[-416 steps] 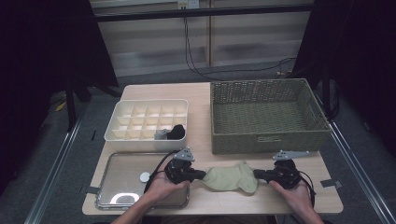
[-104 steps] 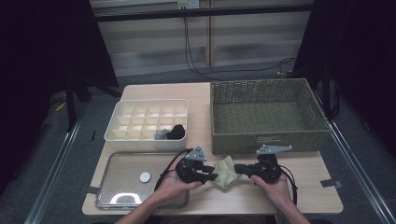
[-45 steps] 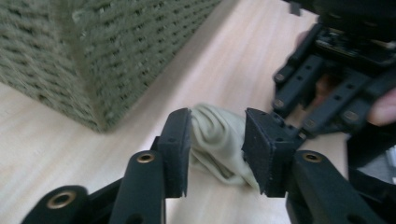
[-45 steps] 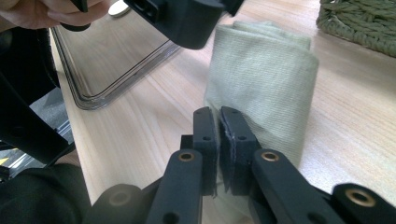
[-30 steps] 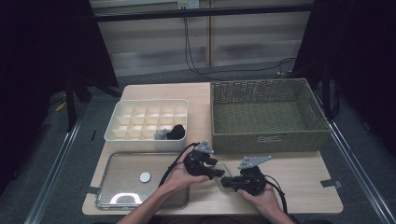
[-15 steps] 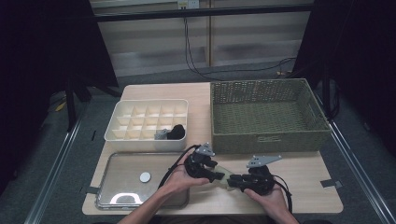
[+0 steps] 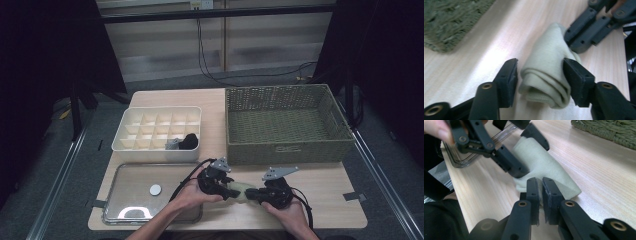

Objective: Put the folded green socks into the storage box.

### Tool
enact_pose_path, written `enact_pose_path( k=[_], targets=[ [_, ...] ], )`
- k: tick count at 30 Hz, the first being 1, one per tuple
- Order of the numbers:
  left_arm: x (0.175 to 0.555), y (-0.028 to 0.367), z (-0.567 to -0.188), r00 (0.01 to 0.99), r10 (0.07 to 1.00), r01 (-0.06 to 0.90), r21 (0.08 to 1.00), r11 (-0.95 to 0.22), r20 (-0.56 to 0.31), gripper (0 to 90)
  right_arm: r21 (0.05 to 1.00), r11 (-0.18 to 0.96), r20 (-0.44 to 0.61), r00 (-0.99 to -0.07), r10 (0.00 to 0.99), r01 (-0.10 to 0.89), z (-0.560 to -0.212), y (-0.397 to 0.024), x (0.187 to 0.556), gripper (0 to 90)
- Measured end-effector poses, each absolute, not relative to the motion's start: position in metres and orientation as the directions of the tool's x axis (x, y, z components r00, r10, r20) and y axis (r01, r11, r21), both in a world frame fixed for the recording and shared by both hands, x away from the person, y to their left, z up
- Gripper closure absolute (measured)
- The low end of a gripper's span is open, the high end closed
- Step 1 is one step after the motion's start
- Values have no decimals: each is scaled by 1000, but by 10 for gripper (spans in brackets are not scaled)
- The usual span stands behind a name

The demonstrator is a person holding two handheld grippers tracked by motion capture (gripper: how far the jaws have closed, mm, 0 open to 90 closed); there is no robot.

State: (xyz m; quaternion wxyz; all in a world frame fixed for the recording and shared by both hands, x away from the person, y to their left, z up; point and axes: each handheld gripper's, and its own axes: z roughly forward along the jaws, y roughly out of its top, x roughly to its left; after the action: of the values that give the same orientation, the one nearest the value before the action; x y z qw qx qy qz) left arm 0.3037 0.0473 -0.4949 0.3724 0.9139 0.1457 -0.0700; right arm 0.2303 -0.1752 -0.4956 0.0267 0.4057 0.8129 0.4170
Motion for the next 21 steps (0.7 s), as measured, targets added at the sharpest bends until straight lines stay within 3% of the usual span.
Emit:
enact_pose_path(
  k=[13, 21],
  targets=[
    [300, 48, -497, 941, 217, 338, 669, -662, -261, 650, 706, 306, 307, -666, 680, 638, -498, -176, 236, 836],
    [296, 55, -492, 941, 231, 337, 648, -683, -246, 698, 749, 270, 325, -691, 646, 605, -493, -174, 241, 749]
  ],
)
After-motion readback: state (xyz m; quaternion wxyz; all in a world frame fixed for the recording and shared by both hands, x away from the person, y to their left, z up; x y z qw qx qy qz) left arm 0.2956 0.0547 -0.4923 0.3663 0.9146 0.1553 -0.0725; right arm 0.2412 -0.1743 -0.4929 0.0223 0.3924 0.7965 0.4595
